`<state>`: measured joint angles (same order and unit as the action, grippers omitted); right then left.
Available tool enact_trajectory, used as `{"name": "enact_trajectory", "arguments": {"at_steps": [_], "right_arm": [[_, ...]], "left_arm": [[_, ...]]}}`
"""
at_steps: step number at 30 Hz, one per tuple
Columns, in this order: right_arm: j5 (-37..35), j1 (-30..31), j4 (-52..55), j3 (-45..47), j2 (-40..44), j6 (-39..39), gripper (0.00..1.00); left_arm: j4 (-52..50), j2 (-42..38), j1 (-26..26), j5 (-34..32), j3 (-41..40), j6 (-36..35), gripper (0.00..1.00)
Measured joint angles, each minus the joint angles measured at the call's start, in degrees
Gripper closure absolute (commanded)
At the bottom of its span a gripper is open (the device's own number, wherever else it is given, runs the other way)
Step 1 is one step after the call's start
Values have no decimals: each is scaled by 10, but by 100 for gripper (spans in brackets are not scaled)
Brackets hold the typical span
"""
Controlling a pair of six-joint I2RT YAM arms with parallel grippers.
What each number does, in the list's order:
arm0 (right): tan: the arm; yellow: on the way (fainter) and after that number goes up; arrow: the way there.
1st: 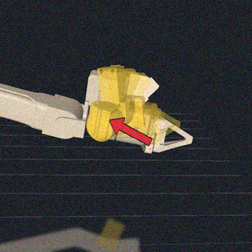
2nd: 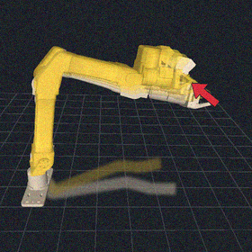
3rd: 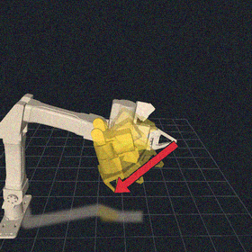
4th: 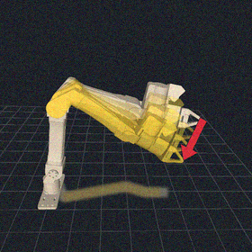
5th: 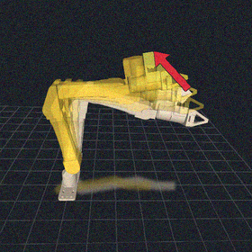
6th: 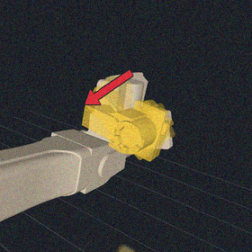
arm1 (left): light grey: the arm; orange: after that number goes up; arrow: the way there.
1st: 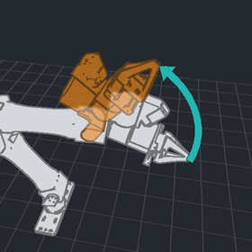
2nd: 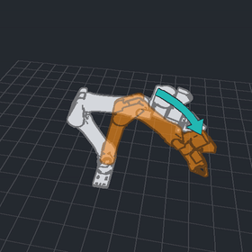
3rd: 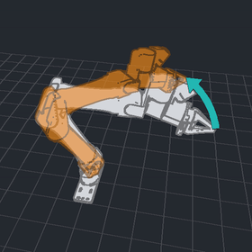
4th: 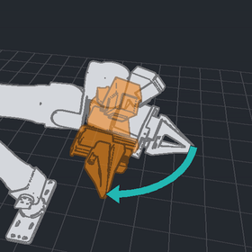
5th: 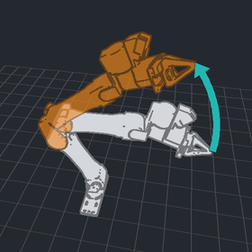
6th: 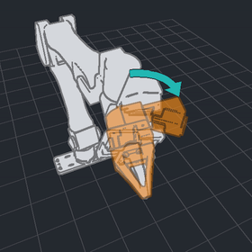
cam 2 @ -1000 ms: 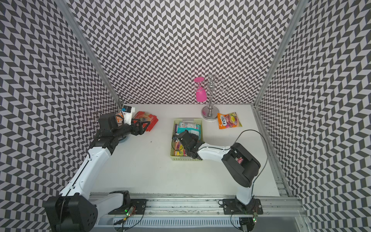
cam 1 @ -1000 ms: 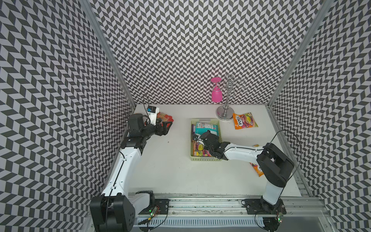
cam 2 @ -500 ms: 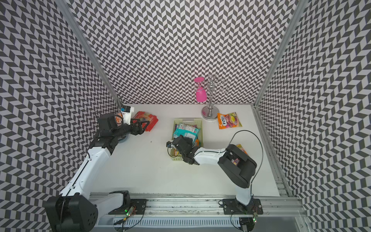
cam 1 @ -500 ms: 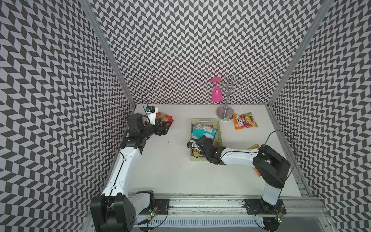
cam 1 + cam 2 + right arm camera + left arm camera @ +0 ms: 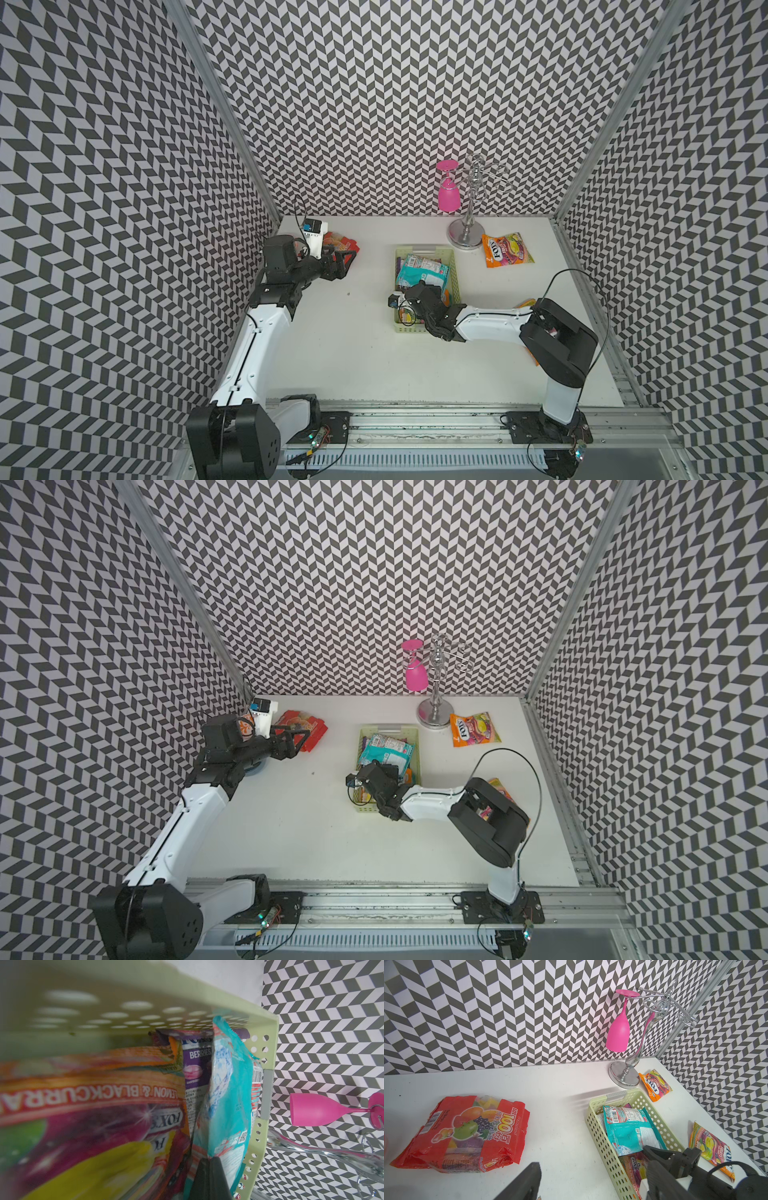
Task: Put the candies in the basket
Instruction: Adjust the candy in the basket.
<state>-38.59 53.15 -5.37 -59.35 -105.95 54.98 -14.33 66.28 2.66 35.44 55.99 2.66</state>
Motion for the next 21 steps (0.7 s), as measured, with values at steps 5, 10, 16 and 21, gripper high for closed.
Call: {"name": "enact_trajectory", "arguments": {"at_steps": [5, 10, 16, 21], "right_arm": [[-8, 7, -43, 42, 37, 39, 100], [17, 11, -85, 104, 110, 89, 100], [35, 7, -132, 134, 123, 132, 100], [32, 2, -173, 115, 74, 150, 100]], "left_arm": [[2, 0, 1, 0, 0, 0, 16], [2, 0, 5, 0, 0, 0, 16], [4, 0, 8, 2, -1, 1, 16], [6, 0, 10, 3, -3, 3, 16]]}}
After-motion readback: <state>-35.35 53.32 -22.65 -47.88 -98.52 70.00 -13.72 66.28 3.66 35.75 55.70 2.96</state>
